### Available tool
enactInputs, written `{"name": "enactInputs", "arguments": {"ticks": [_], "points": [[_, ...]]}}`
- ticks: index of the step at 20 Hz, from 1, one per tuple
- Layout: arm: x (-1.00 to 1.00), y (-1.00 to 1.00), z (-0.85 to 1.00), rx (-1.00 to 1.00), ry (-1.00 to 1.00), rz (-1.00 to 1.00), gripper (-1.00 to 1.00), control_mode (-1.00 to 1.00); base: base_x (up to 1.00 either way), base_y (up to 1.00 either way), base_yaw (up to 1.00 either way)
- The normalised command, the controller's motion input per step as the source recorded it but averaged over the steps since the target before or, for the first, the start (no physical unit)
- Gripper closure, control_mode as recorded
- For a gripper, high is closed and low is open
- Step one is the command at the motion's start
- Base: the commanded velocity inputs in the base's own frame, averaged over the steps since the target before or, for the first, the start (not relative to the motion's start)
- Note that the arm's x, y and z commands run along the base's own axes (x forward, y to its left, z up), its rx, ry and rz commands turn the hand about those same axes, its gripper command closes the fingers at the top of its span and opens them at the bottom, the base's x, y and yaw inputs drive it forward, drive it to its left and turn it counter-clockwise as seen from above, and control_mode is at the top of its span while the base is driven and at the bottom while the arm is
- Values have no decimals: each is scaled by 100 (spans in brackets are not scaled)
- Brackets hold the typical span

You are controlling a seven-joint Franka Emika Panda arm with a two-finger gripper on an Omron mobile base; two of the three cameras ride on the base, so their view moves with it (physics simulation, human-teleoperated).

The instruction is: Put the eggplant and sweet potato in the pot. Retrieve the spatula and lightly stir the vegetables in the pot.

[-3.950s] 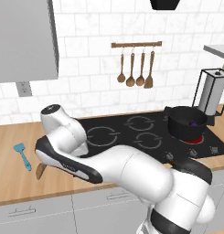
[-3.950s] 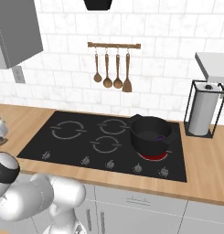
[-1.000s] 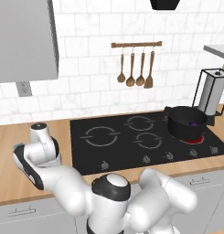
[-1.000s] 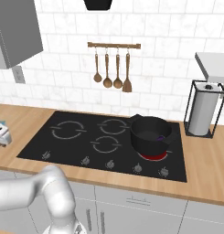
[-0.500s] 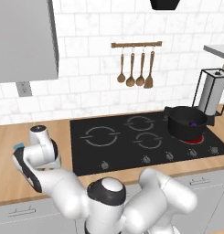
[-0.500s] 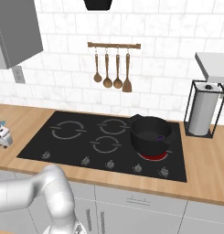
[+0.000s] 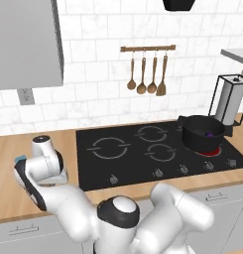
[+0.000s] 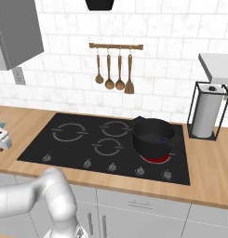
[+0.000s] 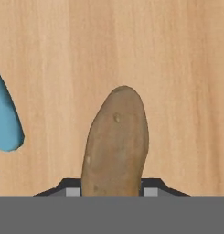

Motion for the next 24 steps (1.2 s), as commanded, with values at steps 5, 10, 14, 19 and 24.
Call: {"name": "enactInputs", "arguments": {"ticks": [5, 10, 14, 19, 24], "points": [[-68, -68, 50, 3, -9, -4, 100, -100, 0, 0, 0], [-63, -100, 98, 13, -15, -5, 100, -100, 0, 0, 0], [-7, -100, 91, 10, -1, -17, 100, -100, 0, 0, 0], [8, -100, 65, 2, 5, -28, 100, -100, 0, 0, 0], [32, -100, 39, 0, 12, -33, 100, -100, 0, 0, 0]]}}
